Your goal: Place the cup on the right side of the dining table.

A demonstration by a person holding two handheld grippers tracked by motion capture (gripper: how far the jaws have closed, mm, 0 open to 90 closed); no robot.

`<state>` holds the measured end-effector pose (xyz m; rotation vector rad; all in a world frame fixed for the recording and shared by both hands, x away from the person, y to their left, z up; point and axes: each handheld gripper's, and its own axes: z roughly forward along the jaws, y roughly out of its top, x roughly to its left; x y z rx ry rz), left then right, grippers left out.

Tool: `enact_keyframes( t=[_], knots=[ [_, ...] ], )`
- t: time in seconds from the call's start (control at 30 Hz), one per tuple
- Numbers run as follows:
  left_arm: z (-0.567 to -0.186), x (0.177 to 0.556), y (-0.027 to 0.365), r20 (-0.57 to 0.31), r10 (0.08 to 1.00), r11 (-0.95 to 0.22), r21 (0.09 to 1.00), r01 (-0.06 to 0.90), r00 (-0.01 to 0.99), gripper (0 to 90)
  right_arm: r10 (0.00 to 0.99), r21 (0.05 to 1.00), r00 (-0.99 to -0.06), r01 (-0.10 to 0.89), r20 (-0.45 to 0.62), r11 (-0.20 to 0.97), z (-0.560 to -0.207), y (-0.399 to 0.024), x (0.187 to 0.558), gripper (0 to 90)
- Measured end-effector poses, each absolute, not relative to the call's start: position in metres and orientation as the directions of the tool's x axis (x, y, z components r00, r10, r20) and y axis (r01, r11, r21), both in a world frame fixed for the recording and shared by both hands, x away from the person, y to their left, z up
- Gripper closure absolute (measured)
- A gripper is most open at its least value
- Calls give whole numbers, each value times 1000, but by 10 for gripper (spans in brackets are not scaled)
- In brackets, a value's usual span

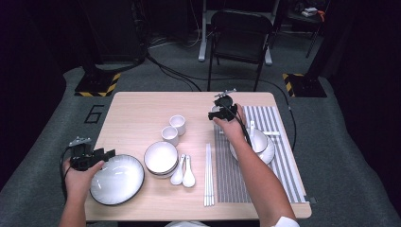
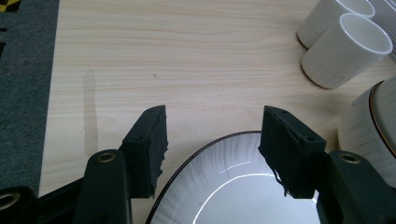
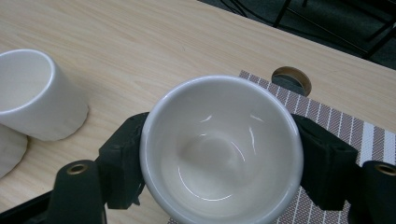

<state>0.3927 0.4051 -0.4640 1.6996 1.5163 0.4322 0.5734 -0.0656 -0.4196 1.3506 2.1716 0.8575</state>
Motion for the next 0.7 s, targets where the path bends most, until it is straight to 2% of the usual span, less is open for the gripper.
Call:
enact_keyframes(
  t=[0.7],
  knots=[
    [-464,391,406,-251,944,45,744,666,217,416,923,696,-382,649,-51,307,-426,-76,581,267]
  ],
)
